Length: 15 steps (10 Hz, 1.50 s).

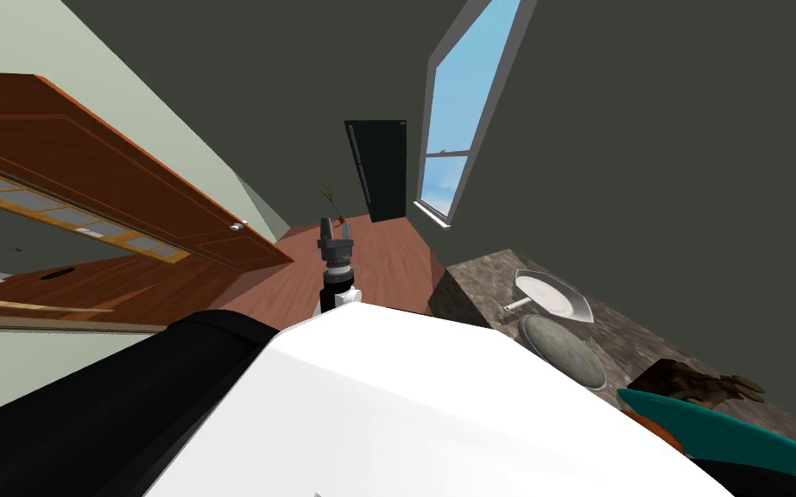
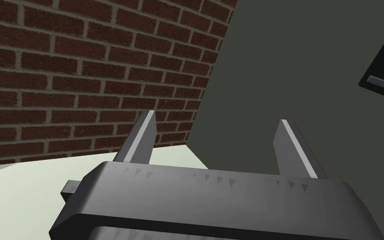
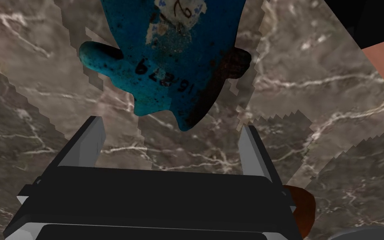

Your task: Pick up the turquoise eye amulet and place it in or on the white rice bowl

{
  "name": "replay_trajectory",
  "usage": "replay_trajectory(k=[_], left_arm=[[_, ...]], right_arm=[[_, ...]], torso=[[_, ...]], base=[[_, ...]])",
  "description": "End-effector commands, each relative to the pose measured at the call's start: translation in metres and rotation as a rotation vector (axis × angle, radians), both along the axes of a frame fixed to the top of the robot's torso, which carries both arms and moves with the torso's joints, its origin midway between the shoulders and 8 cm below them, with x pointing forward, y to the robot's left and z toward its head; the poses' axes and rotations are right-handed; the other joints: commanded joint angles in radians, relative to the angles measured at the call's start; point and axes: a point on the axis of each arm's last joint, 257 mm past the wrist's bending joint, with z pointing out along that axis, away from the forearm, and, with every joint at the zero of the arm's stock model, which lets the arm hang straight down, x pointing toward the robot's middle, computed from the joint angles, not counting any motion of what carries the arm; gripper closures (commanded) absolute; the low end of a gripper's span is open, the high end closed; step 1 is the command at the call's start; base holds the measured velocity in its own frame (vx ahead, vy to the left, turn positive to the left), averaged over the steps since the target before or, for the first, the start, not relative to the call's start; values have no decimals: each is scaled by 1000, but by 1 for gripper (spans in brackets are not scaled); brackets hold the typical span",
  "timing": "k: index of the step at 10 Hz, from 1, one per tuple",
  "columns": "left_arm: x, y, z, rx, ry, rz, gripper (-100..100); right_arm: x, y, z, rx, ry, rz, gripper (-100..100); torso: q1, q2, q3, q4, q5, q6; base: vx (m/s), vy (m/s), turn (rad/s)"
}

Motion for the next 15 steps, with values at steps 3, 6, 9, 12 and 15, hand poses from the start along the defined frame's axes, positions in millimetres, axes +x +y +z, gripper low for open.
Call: replay_trajectory(k=[3, 6, 9, 12, 15], left_arm=[[0, 0, 0, 0, 0, 0, 0], [0, 0, 0, 0, 0, 0, 0], [0, 0, 0, 0, 0, 0, 0], [0, 0, 0, 0, 0, 0, 0], [0, 0, 0, 0, 0, 0, 0]], right_arm=[[-8, 1, -5, 0, 0, -18, 100], [-7, 1, -5, 0, -1, -20, 100], [4, -1, 2, 0, 0, 10, 100], [24, -2, 12, 0, 3, 60, 100], [30, -1, 15, 1, 4, 73, 0]], torso=[[-1, -3, -1, 0, 0, 1], [-1, -4, -3, -1, -1, 0], [-1, -4, -3, -1, -1, 0], [-2, -8, -5, -2, -1, 0], [-1, -7, -4, -2, 0, 0]], base=[[-24, 4, 66], [0, 0, 0], [13, -9, -89], [63, -14, -204], [27, -2, -96]])
